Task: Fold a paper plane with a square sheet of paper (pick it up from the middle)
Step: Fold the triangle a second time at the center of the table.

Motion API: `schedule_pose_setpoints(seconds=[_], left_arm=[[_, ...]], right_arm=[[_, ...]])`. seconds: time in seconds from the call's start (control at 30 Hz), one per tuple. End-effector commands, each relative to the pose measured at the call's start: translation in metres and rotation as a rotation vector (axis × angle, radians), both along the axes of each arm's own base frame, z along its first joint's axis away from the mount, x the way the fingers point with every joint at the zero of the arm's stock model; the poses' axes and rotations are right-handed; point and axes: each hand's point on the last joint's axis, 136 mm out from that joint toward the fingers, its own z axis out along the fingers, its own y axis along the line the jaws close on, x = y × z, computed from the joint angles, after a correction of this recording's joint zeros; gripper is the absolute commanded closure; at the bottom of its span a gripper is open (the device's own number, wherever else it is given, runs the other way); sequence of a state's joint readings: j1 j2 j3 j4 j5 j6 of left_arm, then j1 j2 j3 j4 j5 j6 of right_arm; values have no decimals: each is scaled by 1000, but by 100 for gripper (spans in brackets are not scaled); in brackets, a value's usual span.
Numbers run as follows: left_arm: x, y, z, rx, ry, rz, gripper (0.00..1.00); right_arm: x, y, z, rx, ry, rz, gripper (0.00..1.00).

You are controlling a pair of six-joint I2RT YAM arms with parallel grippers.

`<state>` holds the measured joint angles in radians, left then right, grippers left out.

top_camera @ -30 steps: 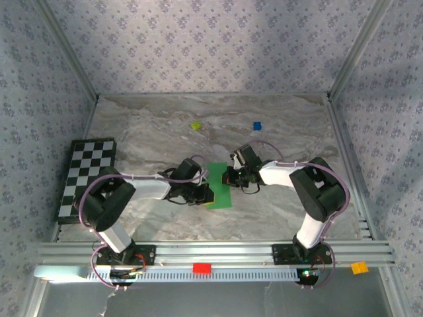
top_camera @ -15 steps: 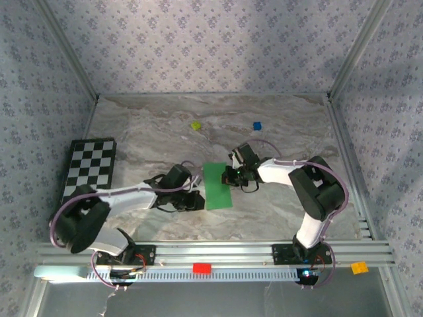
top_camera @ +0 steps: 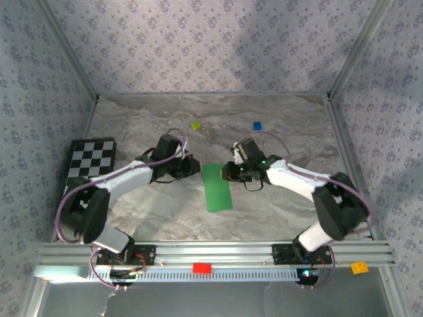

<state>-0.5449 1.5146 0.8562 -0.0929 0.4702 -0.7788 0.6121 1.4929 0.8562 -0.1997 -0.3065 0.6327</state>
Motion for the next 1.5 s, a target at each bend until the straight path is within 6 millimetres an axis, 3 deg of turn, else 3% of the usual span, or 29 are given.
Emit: schedule_pose_setpoints(seconds=[0.0, 0.2, 0.47, 0.93, 1.13, 1.47], left_arm=[[10, -20, 2, -56, 17, -50, 88], [20, -35, -23, -84, 81, -68, 90], [24, -45, -44, -103, 122, -84, 90], [0, -22, -106, -29, 219, -53, 91], [-2, -18, -109, -25, 222, -51, 91], [3, -22, -101, -21, 205, -76, 91]], right_arm=[[-19, -26, -17, -9, 84, -114, 77], [-42, -31, -31, 26, 164, -138, 78], [-51, -35, -42, 13, 199, -149, 76], [-65, -31, -55, 18, 262, -129, 67], [-67, -25, -58, 69, 286, -137, 59], [-55, 5, -47, 237, 294, -93, 58]])
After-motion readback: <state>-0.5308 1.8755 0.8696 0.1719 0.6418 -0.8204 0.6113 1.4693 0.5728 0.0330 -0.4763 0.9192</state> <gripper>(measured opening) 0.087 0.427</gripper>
